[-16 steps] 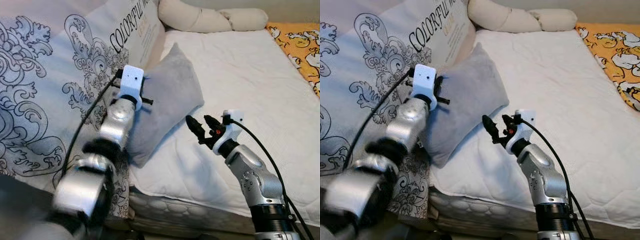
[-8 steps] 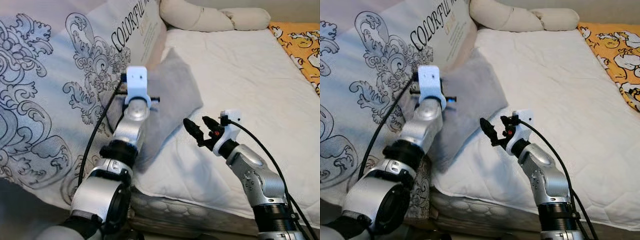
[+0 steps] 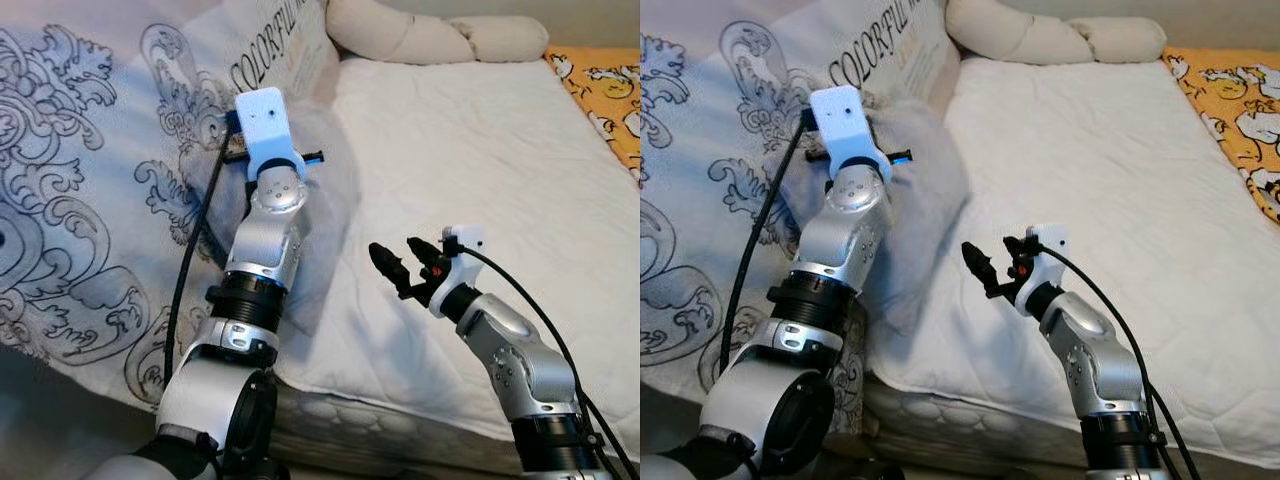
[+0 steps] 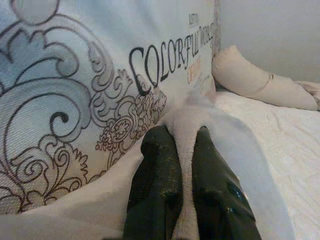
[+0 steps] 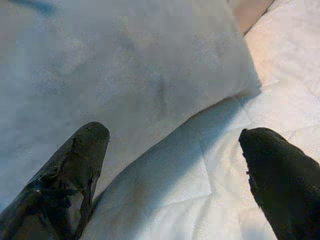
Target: Clean up the room
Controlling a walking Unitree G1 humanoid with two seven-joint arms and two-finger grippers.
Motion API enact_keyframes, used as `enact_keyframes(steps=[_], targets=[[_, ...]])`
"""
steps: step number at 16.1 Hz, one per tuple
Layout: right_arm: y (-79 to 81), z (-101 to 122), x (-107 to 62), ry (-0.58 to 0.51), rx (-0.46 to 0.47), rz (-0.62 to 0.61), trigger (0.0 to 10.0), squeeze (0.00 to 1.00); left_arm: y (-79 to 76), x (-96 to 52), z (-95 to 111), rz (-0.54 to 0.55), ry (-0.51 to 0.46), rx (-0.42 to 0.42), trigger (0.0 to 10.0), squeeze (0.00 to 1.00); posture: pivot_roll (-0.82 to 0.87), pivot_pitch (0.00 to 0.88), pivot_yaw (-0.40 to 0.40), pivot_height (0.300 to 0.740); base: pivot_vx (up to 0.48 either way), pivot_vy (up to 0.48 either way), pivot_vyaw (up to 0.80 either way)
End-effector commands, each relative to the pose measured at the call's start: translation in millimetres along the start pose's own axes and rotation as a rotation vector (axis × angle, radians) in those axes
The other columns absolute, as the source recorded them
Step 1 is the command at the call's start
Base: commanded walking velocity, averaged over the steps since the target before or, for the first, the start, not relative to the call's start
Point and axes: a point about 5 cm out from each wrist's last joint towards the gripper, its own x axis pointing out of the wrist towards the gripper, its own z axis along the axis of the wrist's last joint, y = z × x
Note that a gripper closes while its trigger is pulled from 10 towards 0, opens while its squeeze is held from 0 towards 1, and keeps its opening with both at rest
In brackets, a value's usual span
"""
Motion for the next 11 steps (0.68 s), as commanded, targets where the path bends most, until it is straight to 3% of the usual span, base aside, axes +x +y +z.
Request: enact_keyframes(steps=[1,2,3,6,11], targets=[[-1.8,-4,2.3,0.015,-0.016,-0.030,10.0,1.00,-15.7,-9.9,-11,-0.068,-0.009,0.004,10.0,0.00,-0.11,0.000,0.062,0.740,0.000,0.000,0.00],[-2.1,-5,3.0,0.017,-0.016,-0.035,10.0,1.00,-16.2,-10.6,-14,-0.078,-0.004,0.005,10.0,0.00,-0.11,0.000,0.061,0.740,0.000,0.000,0.00],[-3.8,-8,5.6,0.019,-0.017,-0.064,10.0,1.00,-10.8,-11.0,-36,-0.058,0.026,0.070,10.0,0.00,-0.12,0.000,0.061,0.740,0.000,0.000,0.00],[-0.1,-7,6.6,0.013,-0.023,-0.048,10.0,1.00,0.7,-11.7,-57,-0.002,0.003,0.145,10.0,0.00,-0.16,0.000,0.058,0.740,0.000,0.000,0.00],[-1.2,-3,-4.7,0.012,-0.041,0.002,10.0,1.00,8.1,-14.2,-79,-0.026,0.049,0.126,10.0,0.00,-0.18,0.000,0.052,0.740,0.000,0.000,0.00]])
